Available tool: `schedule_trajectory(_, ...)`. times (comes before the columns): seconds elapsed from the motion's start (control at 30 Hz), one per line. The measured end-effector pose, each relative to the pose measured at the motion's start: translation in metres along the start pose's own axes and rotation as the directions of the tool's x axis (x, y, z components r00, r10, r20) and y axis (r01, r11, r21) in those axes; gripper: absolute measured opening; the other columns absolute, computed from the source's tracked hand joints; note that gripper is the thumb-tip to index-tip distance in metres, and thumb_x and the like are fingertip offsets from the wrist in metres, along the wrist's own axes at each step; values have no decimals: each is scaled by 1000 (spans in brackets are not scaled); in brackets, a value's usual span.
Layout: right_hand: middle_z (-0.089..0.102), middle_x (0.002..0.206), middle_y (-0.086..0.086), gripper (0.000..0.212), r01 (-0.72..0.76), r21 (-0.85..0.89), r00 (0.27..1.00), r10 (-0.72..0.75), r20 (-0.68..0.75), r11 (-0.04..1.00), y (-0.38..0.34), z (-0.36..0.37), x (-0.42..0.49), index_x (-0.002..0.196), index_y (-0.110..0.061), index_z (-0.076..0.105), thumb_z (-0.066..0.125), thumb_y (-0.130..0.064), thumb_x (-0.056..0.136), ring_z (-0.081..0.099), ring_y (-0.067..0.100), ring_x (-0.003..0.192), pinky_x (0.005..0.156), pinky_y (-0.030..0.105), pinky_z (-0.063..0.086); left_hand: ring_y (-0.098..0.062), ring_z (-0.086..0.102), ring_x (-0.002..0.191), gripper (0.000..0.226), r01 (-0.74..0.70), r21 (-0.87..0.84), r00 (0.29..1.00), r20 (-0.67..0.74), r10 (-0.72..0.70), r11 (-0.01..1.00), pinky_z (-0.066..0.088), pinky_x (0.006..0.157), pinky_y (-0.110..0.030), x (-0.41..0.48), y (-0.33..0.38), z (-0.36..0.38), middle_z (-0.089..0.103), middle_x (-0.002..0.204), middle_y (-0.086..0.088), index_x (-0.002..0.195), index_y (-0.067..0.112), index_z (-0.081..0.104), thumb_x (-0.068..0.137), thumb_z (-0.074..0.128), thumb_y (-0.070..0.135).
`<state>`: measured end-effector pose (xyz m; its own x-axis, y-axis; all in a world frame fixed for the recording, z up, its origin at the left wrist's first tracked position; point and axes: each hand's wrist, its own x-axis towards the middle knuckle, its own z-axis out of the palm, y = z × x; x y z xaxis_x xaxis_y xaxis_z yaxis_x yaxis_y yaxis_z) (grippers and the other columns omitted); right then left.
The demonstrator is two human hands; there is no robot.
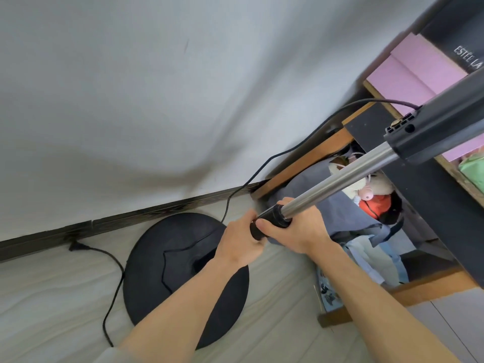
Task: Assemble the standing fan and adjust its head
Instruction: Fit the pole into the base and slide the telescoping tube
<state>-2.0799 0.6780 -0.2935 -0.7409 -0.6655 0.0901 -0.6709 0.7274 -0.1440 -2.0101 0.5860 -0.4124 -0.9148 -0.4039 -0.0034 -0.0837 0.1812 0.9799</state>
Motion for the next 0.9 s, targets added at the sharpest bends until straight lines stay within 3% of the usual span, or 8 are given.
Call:
schedule_trajectory(0.1,62,59,-8,61,-96,-3,994,96,-48,995,-7,7,-3,66,-17,64,54,-77,62,60,9,64,60,30,53,-23,60,67,25,14,3,999,-44,-14,1000,47,56,-35,0,-2,-1,60,70,4,83,29,43,80,66,20)
schedule_trajectory(0.3,55,52,-9,51,-333,27,934,333,-126,943,-23,14,-13,56,-15,58,64,-65,66,57,13,60,59,31,52,-29,63,71,22,11,-19,999,-50,-12,1000,55,62,-46,-2,1,2,65,75,-4,90,24,47,77,65,18)
schedule_trajectory(0.47,55,56,-9,48,-443,11,891,442,-107,896,-43,9,-15,58,-21,54,64,-67,72,55,11,59,54,26,40,-28,64,74,26,46,-31,996,-69,-48,998,56,63,-45,-4,0,0,67,79,-4,92,28,48,77,67,17)
schedule_trajectory(0.57,58,61,-11,51,-363,-2,929,362,-76,932,-36,2,-23,63,-24,57,59,-73,73,57,9,63,53,24,39,-24,65,74,25,45,-31,999,-15,-45,999,56,64,-42,-5,1,0,67,81,-1,93,29,49,80,67,19)
schedule_trajectory(0.63,59,67,-11,56,-205,-7,978,205,-45,979,-25,-4,-22,73,-23,58,54,-80,70,58,8,67,56,24,43,-22,62,72,25,18,3,999,31,-18,1000,53,61,-39,-4,3,-1,64,79,2,87,33,44,82,66,23)
schedule_trajectory(0.73,57,68,-9,53,-14,89,1000,14,-2,996,-14,-9,-10,82,-27,53,61,-77,68,58,9,65,55,27,47,-21,58,71,30,-7,35,999,44,6,999,47,57,-33,-1,2,-3,60,77,4,82,36,38,83,66,26)
schedule_trajectory(0.8,54,60,-5,55,-12,110,1000,15,-25,994,-15,-5,-8,74,-22,53,60,-76,68,54,10,58,52,27,42,-24,60,73,26,-9,32,999,33,8,999,50,60,-37,-2,1,-3,62,81,1,86,34,42,82,66,24)
schedule_trajectory(0.9,56,56,-7,66,-136,-89,983,124,-132,987,-21,2,-13,68,-18,58,44,-82,65,54,10,60,53,26,36,-26,62,74,24,-9,9,1000,5,9,1000,51,62,-38,-2,0,-2,65,84,-3,92,28,47,81,67,20)
